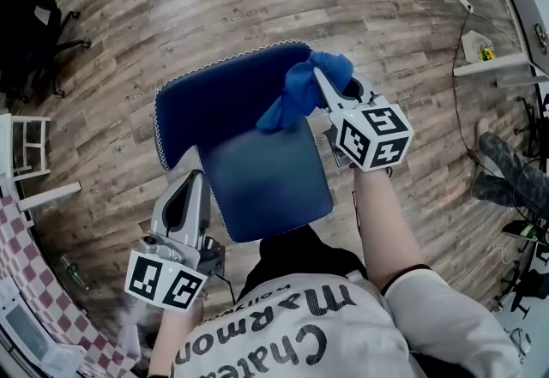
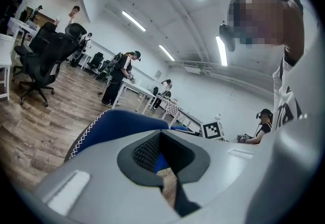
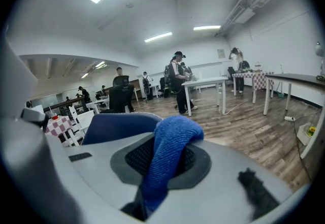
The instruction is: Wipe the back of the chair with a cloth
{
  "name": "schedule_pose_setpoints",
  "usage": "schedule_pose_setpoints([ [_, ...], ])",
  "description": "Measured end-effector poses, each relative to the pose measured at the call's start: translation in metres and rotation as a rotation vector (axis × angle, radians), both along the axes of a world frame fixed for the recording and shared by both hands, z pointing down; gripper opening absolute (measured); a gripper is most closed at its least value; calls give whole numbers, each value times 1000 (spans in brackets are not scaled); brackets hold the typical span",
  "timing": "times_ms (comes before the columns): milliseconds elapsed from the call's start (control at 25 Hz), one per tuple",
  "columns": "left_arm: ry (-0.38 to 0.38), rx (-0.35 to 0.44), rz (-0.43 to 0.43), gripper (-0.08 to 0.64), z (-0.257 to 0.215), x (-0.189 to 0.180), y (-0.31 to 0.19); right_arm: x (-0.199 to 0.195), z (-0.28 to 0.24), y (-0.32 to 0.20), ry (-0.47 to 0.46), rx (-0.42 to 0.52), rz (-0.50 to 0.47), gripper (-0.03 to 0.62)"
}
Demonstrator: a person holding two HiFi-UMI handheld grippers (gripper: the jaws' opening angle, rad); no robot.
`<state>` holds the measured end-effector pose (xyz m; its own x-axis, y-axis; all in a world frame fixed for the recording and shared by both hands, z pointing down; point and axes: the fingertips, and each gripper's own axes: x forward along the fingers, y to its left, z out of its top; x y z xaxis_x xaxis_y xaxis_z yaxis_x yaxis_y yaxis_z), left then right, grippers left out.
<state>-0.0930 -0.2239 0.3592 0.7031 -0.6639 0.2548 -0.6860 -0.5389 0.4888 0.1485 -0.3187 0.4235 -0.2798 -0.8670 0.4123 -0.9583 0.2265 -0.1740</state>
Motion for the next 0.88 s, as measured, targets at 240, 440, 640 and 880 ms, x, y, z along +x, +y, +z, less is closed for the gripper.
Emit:
schedule_pose_setpoints([
  [240,-1,-4,-63,8,1,-25,12,19,11,10,46,-52,131,64],
  [440,8,6,-122,8,-5,-46,21,-39,20,15,60,-73,25,66],
  [640,3,7,-173,8,-7,-69,35,-115,31,18,44,-81,-132,66],
  [880,-5,-11,-278,8,-1,-105,60,-208,35,31,28,-78,-366,66],
])
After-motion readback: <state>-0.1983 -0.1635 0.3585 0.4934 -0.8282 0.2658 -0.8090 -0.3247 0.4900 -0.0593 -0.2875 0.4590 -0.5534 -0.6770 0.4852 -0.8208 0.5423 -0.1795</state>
